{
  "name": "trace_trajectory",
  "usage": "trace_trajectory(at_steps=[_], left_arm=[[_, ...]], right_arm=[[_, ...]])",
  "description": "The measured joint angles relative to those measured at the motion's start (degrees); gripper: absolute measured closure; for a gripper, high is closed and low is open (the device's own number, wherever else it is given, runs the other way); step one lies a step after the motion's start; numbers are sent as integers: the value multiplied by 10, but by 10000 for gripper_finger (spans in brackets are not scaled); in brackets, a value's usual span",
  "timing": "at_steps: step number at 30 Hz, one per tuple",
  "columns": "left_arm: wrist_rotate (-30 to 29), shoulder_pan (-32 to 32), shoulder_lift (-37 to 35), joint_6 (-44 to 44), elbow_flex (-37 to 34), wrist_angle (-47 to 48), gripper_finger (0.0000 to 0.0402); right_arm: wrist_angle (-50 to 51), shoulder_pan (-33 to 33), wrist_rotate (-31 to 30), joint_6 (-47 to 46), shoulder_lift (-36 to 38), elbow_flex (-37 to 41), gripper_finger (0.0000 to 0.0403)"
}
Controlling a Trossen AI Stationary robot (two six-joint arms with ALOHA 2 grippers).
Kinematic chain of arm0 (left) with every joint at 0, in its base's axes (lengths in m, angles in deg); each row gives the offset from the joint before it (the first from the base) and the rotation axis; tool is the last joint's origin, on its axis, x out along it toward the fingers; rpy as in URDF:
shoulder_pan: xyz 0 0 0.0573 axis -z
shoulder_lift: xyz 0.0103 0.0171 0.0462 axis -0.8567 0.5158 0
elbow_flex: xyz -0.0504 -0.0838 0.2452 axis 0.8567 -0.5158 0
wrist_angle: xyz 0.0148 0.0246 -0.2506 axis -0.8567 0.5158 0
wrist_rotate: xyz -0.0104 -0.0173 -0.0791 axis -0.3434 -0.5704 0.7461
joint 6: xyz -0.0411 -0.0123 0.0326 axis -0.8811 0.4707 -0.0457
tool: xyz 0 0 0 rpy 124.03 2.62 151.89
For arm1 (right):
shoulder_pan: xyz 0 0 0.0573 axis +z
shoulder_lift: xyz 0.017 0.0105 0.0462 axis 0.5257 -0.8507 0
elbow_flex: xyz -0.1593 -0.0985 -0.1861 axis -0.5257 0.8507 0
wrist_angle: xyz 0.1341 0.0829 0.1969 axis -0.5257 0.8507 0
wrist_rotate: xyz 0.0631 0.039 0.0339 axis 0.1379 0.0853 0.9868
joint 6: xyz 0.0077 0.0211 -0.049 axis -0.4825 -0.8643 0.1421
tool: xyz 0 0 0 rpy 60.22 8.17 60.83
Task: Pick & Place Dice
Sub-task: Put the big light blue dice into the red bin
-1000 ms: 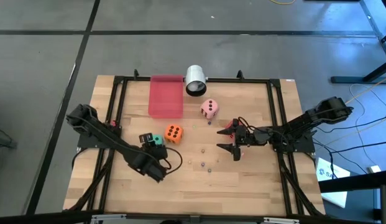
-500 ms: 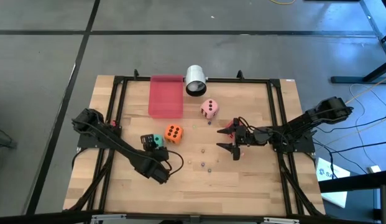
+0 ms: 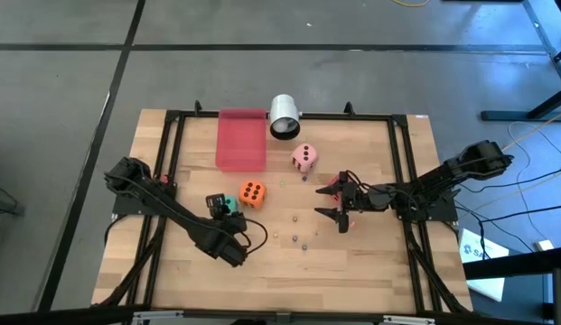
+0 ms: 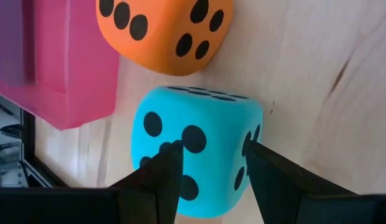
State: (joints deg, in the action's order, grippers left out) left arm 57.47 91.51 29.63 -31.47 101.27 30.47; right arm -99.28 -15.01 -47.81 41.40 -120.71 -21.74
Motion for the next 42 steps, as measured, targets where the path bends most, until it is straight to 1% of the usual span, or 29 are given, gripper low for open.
trace_trajectory(at_steps=[3, 10, 18, 26, 38, 42], left_arm=[[-1, 0, 0, -2, -5, -3, 233], [5, 0, -1, -19, -45, -16, 233], [-16, 0, 0, -16, -48, -15, 233], [-31, 0, -2, -16, -108, -77, 233], [-39, 0, -1, -6, -111, -81, 234], [-38, -1, -1, -8, -111, -81, 256]], right_arm=[[0, 0, 0, 0, 0, 0, 103], [1, 0, 5, -4, 0, 0, 103], [4, 0, 5, -12, 0, 0, 103], [7, 0, 5, -15, 0, 0, 103], [7, 0, 5, -18, 0, 0, 103], [7, 0, 5, -17, 0, 0, 103]])
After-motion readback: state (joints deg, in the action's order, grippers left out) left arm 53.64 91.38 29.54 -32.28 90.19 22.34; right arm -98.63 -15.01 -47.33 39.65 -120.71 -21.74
